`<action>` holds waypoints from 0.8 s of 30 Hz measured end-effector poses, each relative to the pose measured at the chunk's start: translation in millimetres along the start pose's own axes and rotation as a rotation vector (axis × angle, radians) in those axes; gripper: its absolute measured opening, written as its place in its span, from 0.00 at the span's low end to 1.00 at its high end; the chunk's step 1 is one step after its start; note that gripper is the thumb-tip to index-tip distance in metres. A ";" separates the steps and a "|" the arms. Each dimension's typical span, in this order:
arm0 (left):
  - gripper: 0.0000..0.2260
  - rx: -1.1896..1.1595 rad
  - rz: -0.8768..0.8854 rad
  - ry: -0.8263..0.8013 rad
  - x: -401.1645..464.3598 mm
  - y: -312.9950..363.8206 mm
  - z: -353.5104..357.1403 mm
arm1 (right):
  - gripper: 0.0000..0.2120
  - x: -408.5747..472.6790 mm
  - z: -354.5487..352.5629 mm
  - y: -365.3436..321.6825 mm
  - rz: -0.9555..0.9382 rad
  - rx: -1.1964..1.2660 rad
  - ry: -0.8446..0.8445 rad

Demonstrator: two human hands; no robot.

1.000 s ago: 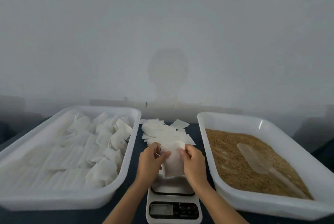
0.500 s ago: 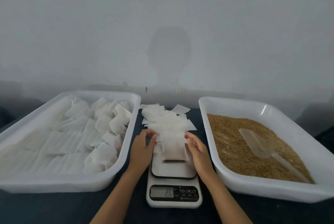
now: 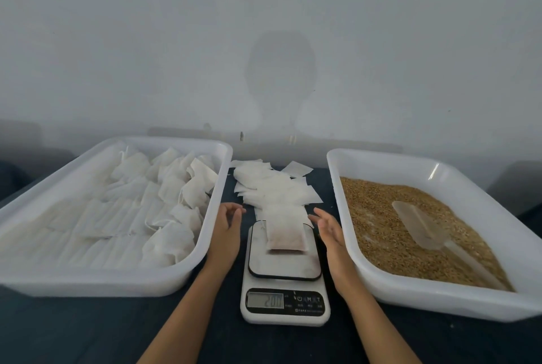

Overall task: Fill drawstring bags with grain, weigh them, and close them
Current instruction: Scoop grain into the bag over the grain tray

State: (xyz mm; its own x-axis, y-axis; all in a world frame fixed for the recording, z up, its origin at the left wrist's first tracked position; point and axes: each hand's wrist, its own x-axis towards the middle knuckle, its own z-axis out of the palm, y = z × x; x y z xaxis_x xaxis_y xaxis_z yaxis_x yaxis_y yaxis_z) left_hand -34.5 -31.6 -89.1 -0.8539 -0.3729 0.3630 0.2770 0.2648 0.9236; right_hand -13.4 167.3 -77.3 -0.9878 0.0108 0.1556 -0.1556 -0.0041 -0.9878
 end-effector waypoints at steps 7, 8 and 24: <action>0.11 0.036 0.002 -0.020 0.1 -2.3 0.6 | 0.17 -0.2 -0.4 0.9 -0.002 -0.025 -0.012; 0.10 0.040 0.002 -0.024 0.0 -2.2 0.8 | 0.17 -0.2 -0.5 1.0 -0.004 -0.032 -0.017; 0.10 0.220 0.151 -0.323 7.6 22.4 18.9 | 0.15 13.4 8.2 1.1 -0.075 -0.161 -0.033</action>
State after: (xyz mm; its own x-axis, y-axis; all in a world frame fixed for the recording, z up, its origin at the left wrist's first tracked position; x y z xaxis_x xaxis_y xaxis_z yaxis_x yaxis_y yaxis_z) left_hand -43.1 -11.7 -68.0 -0.9147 -0.0267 0.4033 0.3393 0.4915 0.8020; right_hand -26.8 159.2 -76.2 -0.9737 -0.0282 0.2261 -0.2277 0.1561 -0.9611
